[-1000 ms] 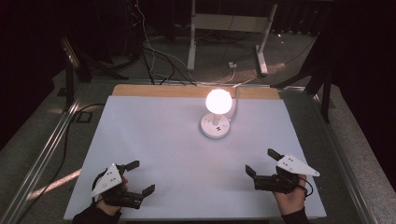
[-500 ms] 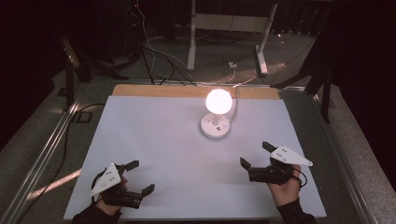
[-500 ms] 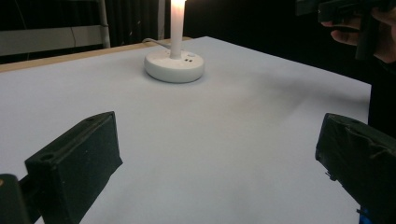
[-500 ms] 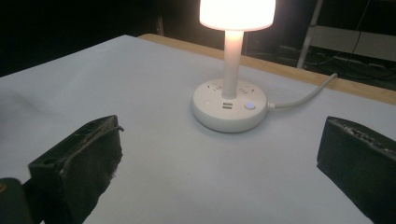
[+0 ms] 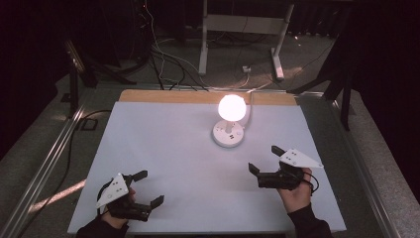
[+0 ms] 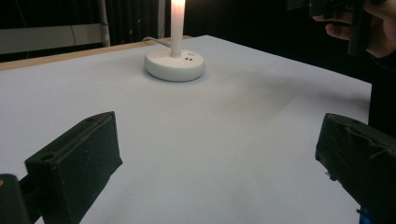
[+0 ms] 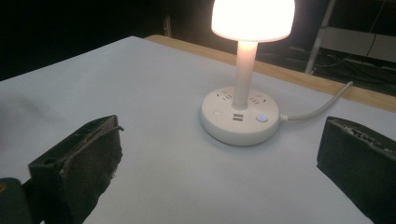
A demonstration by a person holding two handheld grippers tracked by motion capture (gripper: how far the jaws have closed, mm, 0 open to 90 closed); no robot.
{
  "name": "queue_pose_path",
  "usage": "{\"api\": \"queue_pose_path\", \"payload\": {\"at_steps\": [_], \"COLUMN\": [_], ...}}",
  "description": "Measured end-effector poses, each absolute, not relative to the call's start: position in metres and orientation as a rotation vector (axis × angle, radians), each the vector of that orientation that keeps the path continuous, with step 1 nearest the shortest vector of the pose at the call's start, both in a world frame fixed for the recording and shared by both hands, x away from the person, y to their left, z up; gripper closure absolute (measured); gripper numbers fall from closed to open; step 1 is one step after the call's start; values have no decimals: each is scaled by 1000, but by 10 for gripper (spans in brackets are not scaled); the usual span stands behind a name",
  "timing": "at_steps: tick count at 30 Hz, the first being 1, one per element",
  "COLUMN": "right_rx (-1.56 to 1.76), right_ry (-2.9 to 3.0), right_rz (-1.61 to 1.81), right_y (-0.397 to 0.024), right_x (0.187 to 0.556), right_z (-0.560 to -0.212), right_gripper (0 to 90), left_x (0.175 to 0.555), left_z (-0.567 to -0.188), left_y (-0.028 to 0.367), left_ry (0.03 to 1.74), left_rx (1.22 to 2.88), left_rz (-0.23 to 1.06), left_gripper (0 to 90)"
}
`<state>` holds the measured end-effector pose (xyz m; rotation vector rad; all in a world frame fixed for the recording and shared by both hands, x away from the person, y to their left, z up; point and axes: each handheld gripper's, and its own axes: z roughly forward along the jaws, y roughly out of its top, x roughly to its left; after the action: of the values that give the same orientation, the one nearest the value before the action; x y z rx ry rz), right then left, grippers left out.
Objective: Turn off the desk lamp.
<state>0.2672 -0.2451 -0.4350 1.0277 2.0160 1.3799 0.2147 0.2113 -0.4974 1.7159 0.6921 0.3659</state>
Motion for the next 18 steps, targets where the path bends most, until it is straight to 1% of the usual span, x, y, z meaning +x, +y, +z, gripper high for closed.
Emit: {"api": "queue_pose_path", "payload": {"at_steps": [18], "right_rx": [1008], "right_ry": [2042], "right_rz": [1403], "right_y": [-226], "right_x": [289], "right_z": [-430], "right_gripper": [0], "left_x": [214], "left_z": [-497], "left_y": [211], "left_ry": [685], "left_rx": [1724], "left_rz": [368], "left_gripper": [6]}}
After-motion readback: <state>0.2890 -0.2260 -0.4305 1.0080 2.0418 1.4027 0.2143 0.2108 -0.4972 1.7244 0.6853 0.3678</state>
